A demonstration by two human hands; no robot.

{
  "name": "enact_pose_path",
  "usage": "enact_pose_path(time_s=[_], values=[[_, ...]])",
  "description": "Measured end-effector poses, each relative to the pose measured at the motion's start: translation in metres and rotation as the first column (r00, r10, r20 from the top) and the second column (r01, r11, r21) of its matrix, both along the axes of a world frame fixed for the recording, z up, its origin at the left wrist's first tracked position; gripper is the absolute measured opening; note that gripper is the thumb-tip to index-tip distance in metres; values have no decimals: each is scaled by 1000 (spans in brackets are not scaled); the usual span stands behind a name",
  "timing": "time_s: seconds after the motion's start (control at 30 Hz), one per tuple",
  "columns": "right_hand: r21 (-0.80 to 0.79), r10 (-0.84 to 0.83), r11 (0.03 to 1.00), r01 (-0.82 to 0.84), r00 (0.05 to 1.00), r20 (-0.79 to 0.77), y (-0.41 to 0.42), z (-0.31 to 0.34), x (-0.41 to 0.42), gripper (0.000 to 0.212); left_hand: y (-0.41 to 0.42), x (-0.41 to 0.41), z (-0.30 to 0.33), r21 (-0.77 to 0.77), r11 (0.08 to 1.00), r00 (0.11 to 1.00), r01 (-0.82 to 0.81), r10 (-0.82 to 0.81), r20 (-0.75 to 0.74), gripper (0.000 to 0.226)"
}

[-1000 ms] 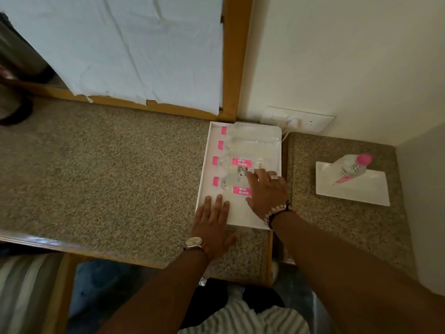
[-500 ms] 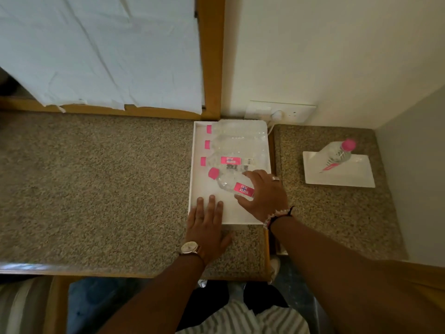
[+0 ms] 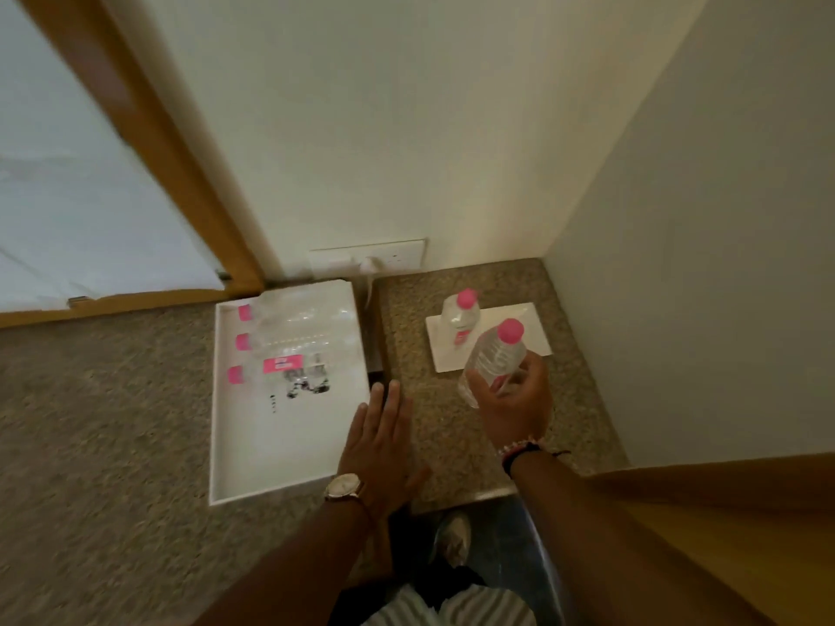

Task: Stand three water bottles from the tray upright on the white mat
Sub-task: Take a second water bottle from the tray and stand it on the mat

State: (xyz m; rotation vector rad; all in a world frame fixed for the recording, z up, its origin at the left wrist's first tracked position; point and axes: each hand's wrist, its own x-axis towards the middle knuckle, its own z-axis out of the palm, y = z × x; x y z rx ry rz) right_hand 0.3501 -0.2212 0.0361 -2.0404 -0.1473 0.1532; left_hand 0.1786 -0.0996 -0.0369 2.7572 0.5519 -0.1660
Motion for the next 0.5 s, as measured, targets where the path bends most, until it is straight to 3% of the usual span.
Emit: enact_pose_path(time_s=[0.23, 0.5], values=[[-11, -13, 1000, 13, 1000, -2, 2, -39, 93, 66, -22, 98, -26, 22, 1000, 994, -18, 20, -109, 109], [-41, 43, 998, -40, 996, 83, 31, -86, 123, 70, -20, 125, -52, 9, 998, 984, -57, 58, -171, 105]])
